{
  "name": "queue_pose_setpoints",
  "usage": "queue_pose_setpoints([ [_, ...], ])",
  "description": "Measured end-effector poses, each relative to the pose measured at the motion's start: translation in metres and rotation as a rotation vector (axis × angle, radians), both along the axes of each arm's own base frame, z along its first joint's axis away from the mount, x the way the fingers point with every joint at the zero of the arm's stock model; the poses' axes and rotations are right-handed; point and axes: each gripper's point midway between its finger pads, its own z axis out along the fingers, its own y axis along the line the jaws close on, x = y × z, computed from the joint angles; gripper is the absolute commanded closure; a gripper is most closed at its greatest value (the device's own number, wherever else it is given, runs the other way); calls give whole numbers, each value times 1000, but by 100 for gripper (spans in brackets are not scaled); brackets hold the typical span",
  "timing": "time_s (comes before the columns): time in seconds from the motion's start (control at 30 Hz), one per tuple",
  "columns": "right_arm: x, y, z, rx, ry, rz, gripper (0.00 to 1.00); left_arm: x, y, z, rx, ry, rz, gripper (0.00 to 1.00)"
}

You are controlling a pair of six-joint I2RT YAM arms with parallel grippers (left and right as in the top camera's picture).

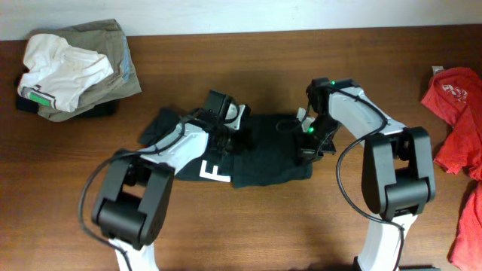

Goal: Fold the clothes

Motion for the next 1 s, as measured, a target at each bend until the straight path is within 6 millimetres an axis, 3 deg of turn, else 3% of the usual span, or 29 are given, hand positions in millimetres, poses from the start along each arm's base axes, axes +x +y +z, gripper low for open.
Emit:
queue_pose_setpoints([
  [0.07,-7,0,-14,7,9,-15,96,-5,0,-16,2,48,-3,99],
  [0.17,-12,-5,-19,23,27,-66,96,-6,6,-17,8,74,10,99],
  [0.33,-16,-31,-20,-13,83,-175,96,6,39,-18,7,120,86,98],
  [0.4,-23,-48,-19,-74,120,-198,96,16,55,-17,4,106,114,90],
  [0.47,-25,-61,-13,-117,144,-209,96,22,61,-7,12,63,116,89],
  [0.5,-15,-66,-3,-131,117,-220,95,30,63,12,8,6,120,89],
  [0.57,7,-67,18,-133,51,-230,79,43,60,44,-18,-89,119,89],
  [0.6,33,-66,35,-116,-46,-240,71,51,58,61,-37,-148,120,89],
  [0.67,73,-57,63,-44,-224,-236,70,64,56,79,-57,-234,122,89],
  [0.73,99,-45,75,26,-347,-217,77,71,57,79,-28,-268,138,89],
  [0.83,117,-29,70,72,-399,-231,84,82,46,74,-15,-325,131,89],
  [1.0,111,-15,24,85,-279,-242,94,78,22,21,-17,-246,102,90],
])
